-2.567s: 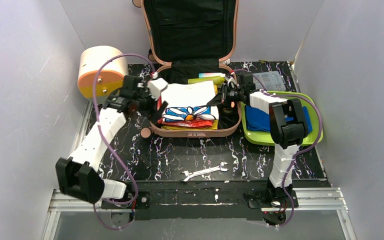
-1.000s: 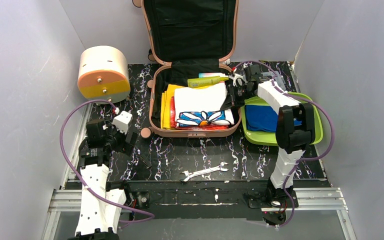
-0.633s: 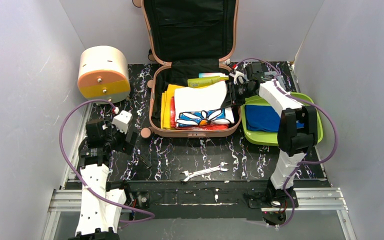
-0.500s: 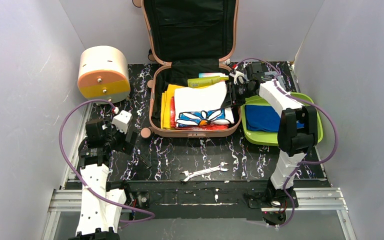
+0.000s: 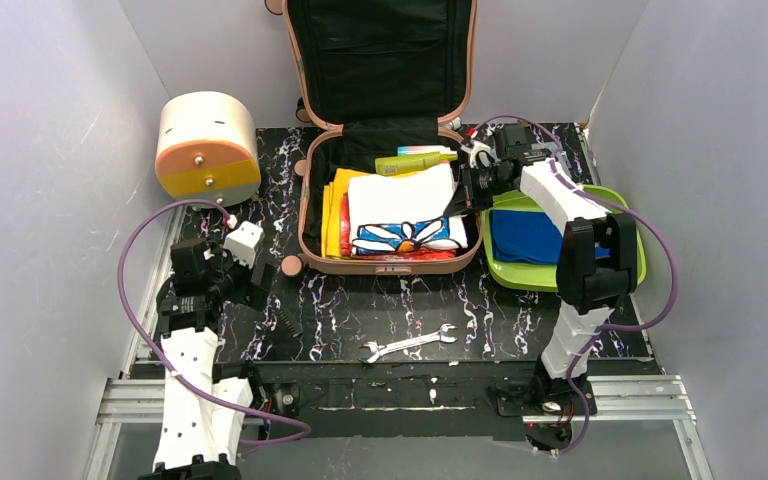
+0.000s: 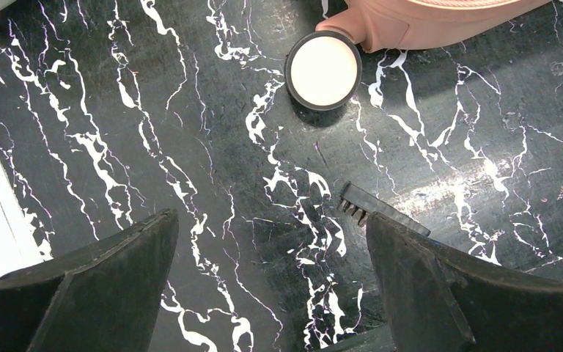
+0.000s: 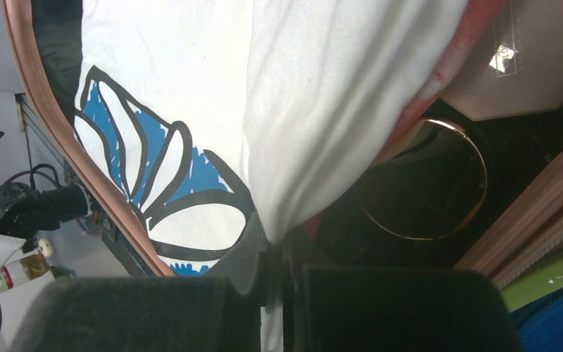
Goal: Open, take out, and arrange the luggage
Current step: Place the clothes in the opened luggage.
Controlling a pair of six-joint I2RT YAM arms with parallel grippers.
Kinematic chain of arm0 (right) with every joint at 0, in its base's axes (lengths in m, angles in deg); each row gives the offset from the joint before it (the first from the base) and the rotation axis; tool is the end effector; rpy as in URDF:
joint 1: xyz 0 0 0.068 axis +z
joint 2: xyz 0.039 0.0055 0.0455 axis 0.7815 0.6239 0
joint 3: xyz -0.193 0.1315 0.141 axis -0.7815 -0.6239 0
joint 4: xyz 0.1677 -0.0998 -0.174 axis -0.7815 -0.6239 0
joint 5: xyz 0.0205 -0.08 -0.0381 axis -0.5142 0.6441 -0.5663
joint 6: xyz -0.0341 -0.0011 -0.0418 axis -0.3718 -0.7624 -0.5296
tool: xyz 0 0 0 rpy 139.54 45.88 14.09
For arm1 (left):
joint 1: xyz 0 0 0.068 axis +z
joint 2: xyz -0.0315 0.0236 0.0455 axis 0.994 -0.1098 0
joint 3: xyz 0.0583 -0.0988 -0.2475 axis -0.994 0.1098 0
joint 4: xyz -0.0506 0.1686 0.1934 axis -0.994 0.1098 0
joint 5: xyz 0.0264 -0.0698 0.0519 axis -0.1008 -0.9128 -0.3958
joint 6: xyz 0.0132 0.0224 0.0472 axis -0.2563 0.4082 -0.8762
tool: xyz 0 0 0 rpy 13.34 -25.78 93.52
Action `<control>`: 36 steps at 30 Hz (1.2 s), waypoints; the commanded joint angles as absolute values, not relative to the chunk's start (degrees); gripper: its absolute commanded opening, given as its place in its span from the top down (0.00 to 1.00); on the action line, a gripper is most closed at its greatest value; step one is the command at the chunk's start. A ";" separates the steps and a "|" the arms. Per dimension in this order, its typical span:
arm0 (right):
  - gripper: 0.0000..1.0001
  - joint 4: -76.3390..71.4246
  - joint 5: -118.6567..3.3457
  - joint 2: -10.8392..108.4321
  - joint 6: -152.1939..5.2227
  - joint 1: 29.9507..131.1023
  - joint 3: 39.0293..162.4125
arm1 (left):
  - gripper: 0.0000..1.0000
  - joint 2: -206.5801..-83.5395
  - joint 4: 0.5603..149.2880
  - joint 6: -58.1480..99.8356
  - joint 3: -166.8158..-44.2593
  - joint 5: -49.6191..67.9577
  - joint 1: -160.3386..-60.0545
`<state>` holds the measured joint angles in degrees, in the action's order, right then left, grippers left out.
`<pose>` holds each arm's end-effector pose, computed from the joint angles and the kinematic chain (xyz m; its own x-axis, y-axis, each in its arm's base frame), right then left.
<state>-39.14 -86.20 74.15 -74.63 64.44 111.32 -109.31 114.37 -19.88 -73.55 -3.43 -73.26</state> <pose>0.3856 0.1109 0.2517 -0.8660 -0.1188 -0.4858 -0.4078 0.7300 0.5484 0.1470 0.0142 0.2800 -0.4606 0.3779 -0.8031 0.3841 0.9006 0.2035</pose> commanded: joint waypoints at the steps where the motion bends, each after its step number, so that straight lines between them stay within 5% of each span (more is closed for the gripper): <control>1: 0.99 -39.48 -90.02 72.77 -74.25 65.20 114.85 | 0.01 -109.38 114.89 -19.41 -73.27 -5.48 -72.63; 11: 0.99 -41.35 -95.88 71.40 -72.66 66.08 126.10 | 0.01 -109.55 114.93 -19.39 -73.17 -6.19 -71.88; 23: 0.98 -44.40 -87.83 74.06 -75.44 66.08 122.24 | 0.01 -112.81 116.46 -20.64 -76.18 -11.09 -71.80; 36: 0.52 -44.45 -95.85 74.71 -74.03 65.73 117.77 | 0.01 -117.11 117.81 -22.23 -79.86 -14.40 -71.80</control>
<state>-45.43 -88.52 75.50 -75.81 65.38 117.57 -117.12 116.23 -21.22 -79.24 -11.82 -72.17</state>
